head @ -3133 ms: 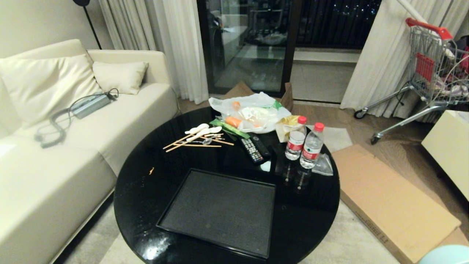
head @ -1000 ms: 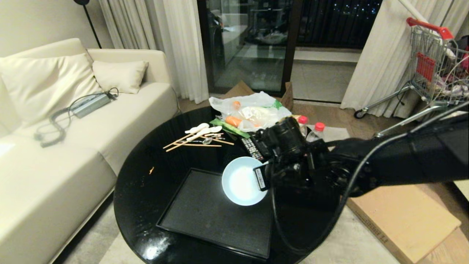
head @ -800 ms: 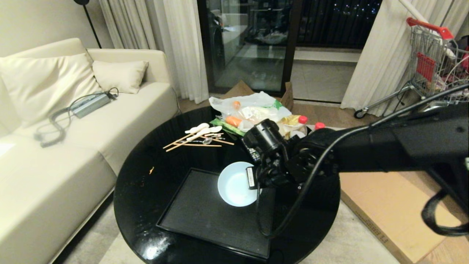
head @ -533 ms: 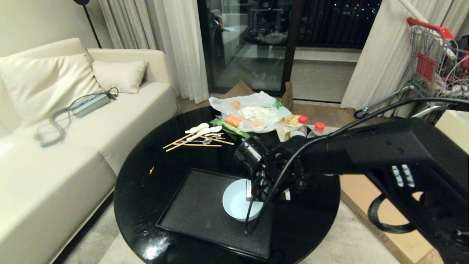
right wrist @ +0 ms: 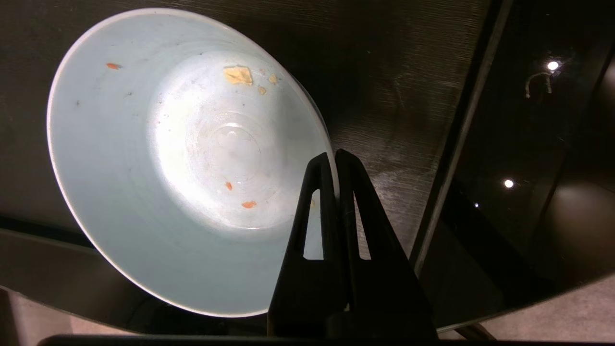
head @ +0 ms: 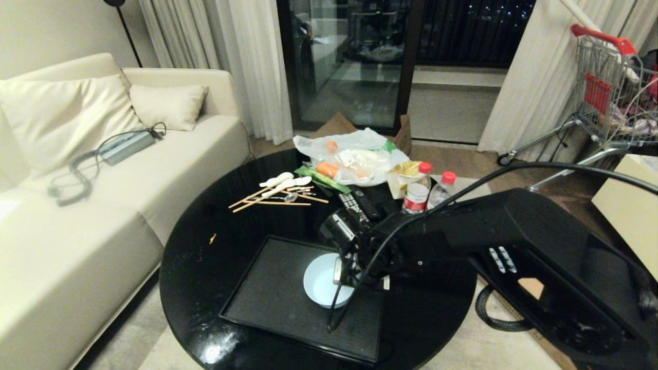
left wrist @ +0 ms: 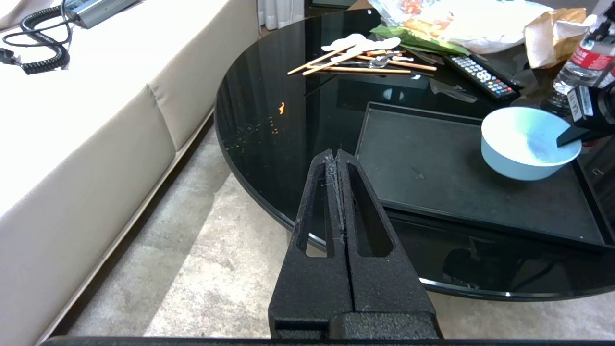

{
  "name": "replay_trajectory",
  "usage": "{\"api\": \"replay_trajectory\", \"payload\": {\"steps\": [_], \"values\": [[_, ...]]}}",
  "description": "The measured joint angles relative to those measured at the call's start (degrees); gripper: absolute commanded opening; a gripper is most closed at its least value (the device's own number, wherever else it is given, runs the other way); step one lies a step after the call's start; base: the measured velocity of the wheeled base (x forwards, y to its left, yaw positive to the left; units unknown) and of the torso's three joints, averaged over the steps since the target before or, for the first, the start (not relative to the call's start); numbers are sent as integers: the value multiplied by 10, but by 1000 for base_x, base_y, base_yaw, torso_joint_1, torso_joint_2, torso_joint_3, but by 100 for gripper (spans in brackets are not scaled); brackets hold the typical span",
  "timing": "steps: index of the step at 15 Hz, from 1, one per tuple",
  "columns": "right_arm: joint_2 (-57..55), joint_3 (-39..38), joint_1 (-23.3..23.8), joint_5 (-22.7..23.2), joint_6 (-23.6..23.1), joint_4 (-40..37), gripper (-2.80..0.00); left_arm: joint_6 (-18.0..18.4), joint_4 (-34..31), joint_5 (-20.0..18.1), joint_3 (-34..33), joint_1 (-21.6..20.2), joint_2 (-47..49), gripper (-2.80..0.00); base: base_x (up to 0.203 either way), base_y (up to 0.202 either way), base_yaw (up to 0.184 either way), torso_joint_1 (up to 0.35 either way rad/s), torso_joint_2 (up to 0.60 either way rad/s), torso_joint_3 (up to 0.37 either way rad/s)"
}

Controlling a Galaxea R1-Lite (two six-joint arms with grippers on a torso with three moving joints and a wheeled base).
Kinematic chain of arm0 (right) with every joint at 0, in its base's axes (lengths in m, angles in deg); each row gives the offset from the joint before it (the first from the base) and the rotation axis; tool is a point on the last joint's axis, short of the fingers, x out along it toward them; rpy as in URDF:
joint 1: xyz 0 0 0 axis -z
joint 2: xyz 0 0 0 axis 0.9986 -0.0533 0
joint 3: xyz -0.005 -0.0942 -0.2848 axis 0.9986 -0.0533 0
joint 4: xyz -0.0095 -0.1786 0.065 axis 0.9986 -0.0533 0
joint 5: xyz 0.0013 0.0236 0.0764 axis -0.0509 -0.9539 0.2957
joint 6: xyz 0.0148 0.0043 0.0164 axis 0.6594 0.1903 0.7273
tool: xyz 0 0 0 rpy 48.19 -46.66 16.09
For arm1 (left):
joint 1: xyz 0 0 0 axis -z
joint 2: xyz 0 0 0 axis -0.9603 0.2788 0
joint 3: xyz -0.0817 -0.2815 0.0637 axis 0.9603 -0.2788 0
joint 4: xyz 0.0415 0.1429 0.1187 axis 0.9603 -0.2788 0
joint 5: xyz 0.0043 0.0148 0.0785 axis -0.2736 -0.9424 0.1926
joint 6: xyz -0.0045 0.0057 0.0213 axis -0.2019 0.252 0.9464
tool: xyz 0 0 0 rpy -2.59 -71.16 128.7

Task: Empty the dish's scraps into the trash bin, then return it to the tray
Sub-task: Put the bowl back to the table

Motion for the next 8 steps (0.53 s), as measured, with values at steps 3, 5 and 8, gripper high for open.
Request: {"api": "replay_trajectory", "payload": {"steps": [3, 5, 8], "values": [[-8, 1, 0, 0, 0, 1, -280, 0, 0, 0, 0, 0, 0, -280, 0, 0, 0, 0, 0, 0], [-13, 1, 0, 0, 1, 1, -280, 0, 0, 0, 0, 0, 0, -280, 0, 0, 0, 0, 0, 0], [-21, 0, 0, 0, 1, 1, -280, 0, 0, 0, 0, 0, 0, -280, 0, 0, 0, 0, 0, 0]]}}
